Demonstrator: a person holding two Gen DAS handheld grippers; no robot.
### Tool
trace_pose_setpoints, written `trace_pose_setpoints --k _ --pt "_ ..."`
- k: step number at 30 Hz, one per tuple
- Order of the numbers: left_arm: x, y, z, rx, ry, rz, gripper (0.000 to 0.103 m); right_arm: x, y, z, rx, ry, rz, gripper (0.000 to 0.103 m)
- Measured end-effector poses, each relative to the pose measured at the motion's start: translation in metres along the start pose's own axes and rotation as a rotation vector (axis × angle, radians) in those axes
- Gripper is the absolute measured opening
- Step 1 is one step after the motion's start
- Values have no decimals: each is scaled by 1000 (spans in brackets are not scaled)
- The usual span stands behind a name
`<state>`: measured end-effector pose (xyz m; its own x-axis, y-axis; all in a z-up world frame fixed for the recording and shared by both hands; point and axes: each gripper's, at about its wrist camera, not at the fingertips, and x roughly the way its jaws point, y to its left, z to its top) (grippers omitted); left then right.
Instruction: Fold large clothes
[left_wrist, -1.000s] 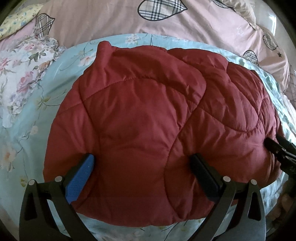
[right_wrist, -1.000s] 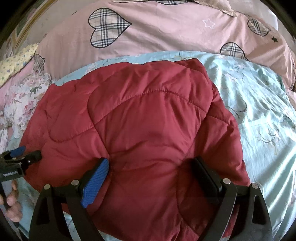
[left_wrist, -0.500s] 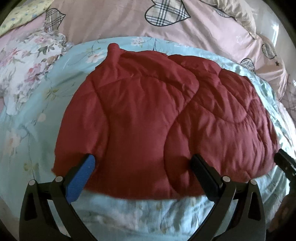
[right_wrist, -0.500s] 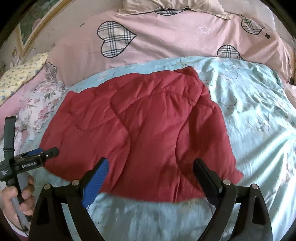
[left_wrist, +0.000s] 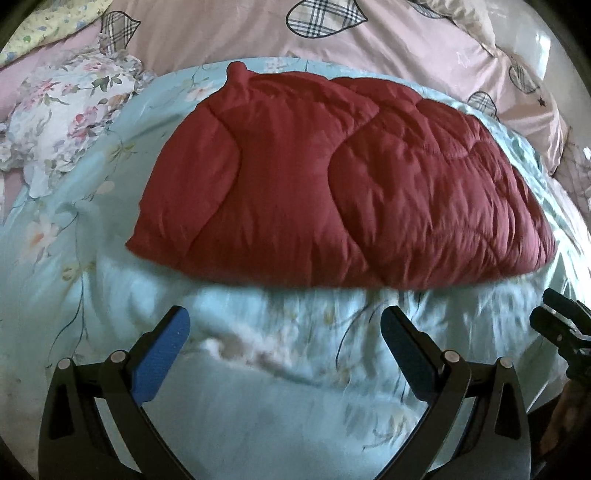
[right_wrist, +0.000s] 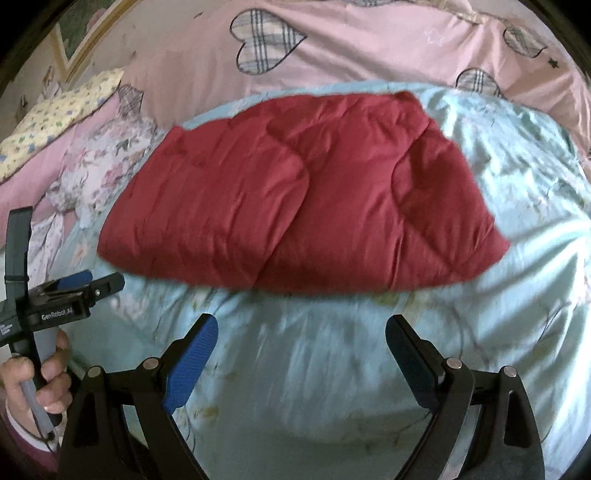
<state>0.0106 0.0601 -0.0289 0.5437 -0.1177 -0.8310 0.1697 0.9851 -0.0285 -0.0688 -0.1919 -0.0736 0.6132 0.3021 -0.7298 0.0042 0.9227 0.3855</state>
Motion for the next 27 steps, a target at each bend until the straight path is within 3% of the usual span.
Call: trace_pose_setpoints --k 7,15,27 --pt "-25 -7 -9 60 -11 30 103 -8 15 -9 -48 41 10 94" --pt "-56 -15 16 82 -57 64 103 -42 22 19 -45 -38 12 100" --pt "-37 -33 46 85 -59 80 103 -31 2 48 22 -58 -18 101"
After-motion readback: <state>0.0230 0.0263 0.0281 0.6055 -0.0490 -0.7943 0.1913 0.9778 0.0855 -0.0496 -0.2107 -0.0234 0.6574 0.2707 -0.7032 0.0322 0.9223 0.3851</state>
